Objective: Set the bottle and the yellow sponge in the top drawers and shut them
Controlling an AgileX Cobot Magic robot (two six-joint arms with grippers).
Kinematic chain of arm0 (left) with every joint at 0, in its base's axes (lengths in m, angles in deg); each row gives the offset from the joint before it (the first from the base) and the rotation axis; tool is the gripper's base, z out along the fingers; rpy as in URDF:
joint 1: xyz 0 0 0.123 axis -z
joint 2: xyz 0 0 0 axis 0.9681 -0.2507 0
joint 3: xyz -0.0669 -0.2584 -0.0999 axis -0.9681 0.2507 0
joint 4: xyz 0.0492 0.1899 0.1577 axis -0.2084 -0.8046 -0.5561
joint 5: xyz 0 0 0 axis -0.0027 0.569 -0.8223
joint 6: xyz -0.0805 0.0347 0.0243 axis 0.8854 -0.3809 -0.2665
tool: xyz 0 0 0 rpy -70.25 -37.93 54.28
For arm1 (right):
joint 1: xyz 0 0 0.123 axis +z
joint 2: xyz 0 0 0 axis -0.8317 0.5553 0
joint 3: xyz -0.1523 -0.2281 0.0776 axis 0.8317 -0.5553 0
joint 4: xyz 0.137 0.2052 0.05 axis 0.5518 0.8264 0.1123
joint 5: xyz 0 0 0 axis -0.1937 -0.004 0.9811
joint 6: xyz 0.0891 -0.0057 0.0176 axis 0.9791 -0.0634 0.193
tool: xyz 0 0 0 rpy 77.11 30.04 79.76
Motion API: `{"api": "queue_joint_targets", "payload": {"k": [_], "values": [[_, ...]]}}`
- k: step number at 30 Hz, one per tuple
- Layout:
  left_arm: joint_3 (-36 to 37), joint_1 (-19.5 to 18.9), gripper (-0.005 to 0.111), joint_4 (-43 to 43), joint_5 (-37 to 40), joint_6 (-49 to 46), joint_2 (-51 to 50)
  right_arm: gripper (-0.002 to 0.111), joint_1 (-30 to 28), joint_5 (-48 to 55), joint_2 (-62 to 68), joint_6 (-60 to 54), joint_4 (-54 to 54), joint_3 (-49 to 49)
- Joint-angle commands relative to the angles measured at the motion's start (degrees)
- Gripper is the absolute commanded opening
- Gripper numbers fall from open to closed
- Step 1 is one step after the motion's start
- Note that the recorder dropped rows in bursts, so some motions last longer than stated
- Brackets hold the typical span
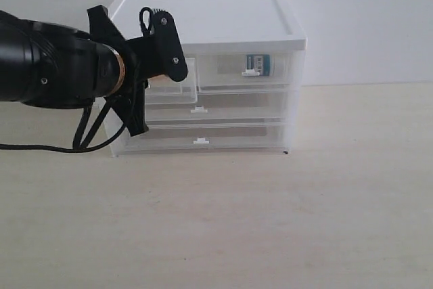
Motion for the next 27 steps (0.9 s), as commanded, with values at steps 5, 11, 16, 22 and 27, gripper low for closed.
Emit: {"api": "queue_joint_targets", "payload": {"k": [5, 11, 16, 22, 27], "values": [[-2.3, -3.66, 0.004, -7.06, -0.33, 9.0, -4.89, 0.0, -0.22, -1.12, -0.28, -0.13, -0.08, 0.08], [-5.24, -4.06, 0.004, -7.46, -2.12, 14.56, -5.61, 0.0, -0.22, -1.12, -0.28, -0.13, -0.08, 0.08], [-5.5, -4.06, 0.004, -5.73, -3.34, 16.79, -5.61, 0.0, -0.22, -1.11, -0.28, -0.4, -0.08, 0.08], [-4.87, -4.06, 0.004, 2.96, -3.54, 16.79, -4.3, 0.0, -0.22, -0.98, -0.28, -0.28, -0.08, 0.08], [-1.22, -4.45, 0.004, 8.63, -6.68, 16.79, -0.5, 0.0, -0.22, -0.98, -0.28, -0.73, -0.08, 0.08]]}}
